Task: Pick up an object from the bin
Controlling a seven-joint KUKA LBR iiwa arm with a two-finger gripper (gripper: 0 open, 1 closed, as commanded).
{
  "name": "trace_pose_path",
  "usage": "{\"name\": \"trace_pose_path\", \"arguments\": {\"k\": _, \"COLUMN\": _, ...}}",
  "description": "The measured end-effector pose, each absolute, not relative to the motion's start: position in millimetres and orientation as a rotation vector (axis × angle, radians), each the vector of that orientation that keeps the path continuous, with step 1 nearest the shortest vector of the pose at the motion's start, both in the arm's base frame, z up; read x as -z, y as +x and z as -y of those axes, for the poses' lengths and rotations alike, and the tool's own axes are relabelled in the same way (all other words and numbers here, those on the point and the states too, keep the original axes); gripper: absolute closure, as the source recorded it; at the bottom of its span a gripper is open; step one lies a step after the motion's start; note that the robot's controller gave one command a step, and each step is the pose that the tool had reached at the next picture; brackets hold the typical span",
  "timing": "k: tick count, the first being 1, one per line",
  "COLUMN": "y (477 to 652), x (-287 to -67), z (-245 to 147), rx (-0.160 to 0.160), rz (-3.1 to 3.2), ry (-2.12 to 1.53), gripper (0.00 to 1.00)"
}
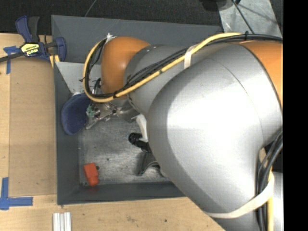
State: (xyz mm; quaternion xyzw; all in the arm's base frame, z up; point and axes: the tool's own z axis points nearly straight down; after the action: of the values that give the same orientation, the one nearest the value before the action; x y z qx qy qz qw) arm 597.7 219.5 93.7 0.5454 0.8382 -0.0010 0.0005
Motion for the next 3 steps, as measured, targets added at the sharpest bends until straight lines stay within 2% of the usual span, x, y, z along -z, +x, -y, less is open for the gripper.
{"name": "trace_pose_path", "arguments": {"k": 1, "y": 619.8, "x": -87, "z": -238, "rx": 0.014, "rz": -2.873, "ry": 1.268, "gripper": 0.00}}
{"name": "trace_pose_path", "arguments": {"k": 2, "y": 616.1, "x": -114, "z": -226, "rx": 0.002, "rz": -2.899, "ry": 1.208, "gripper": 0.00}}
{"name": "trace_pose_path", "arguments": {"k": 3, "y": 618.7, "x": -117, "z": -231, "rx": 0.000, "rz": -2.850, "ry": 1.318, "gripper": 0.00}}
